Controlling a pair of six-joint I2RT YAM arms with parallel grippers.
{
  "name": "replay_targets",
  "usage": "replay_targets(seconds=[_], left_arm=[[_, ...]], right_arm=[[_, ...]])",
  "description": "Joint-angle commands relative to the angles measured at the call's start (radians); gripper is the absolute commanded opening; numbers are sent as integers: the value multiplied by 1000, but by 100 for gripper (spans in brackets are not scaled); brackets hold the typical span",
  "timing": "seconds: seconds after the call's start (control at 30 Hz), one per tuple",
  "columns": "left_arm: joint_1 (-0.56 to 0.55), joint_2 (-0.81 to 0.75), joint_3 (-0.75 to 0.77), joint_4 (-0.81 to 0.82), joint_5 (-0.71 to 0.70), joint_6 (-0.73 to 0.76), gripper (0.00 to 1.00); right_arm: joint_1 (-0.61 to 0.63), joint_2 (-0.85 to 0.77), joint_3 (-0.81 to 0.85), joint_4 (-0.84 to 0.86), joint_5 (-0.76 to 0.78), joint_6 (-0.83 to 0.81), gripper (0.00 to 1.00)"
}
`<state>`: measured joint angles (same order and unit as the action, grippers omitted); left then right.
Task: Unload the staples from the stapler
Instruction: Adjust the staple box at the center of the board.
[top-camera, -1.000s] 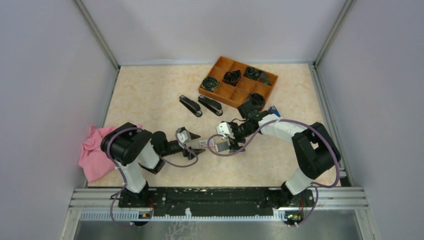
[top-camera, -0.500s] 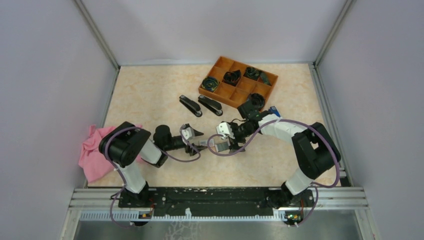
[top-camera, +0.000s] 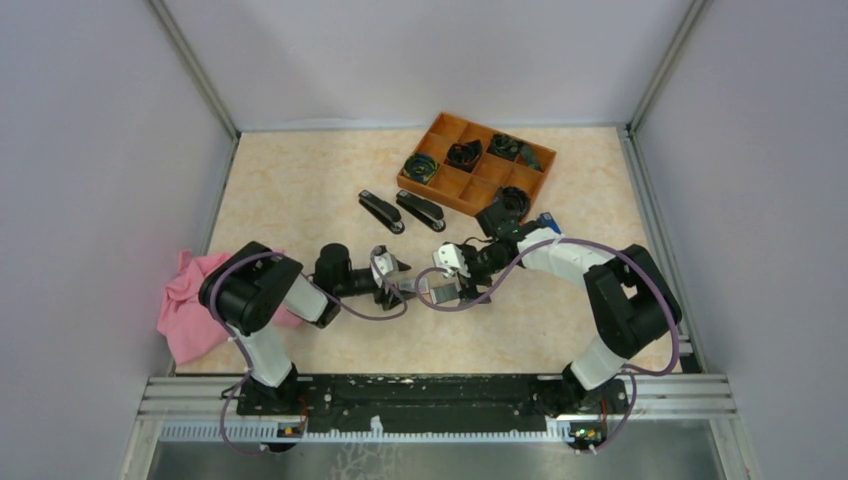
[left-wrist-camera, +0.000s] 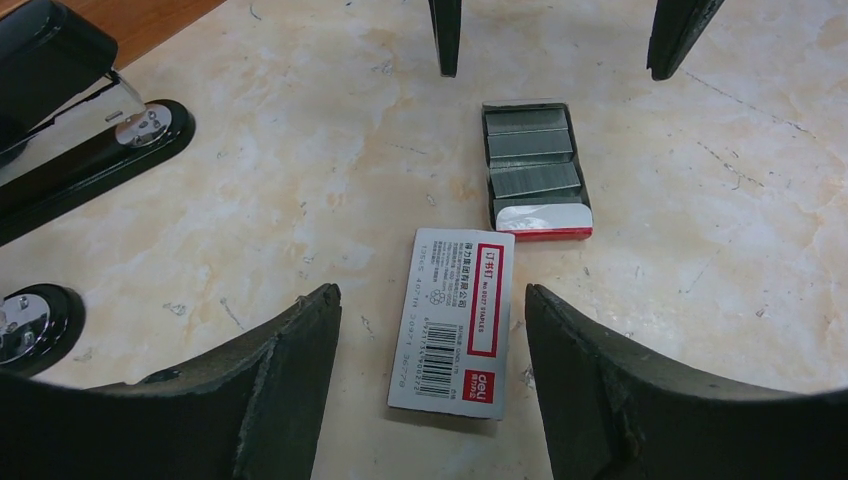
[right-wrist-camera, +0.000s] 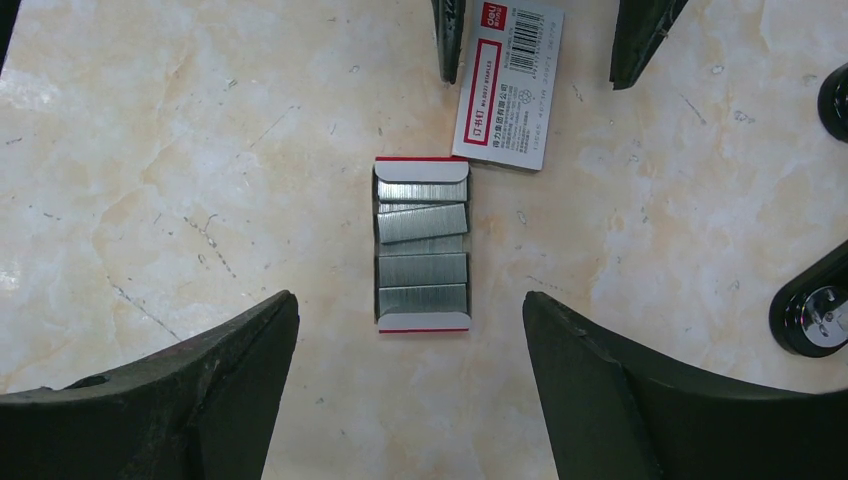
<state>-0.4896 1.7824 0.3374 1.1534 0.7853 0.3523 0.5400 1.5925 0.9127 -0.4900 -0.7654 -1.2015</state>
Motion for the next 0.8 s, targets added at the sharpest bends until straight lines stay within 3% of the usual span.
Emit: replay_targets(seconds=[0.0, 0.53, 0.77], left_arm=[[-17, 7, 26, -88, 3, 52, 73], [-49, -29, 36, -202, -6, 38, 58], [-76, -47, -11, -169, -3, 4, 50]], right_arm=[[-19, -44, 47, -8, -51, 1, 83], [-31, -70, 47, -7, -64, 3, 83], [-31, -74, 40, -1, -57, 2, 83]])
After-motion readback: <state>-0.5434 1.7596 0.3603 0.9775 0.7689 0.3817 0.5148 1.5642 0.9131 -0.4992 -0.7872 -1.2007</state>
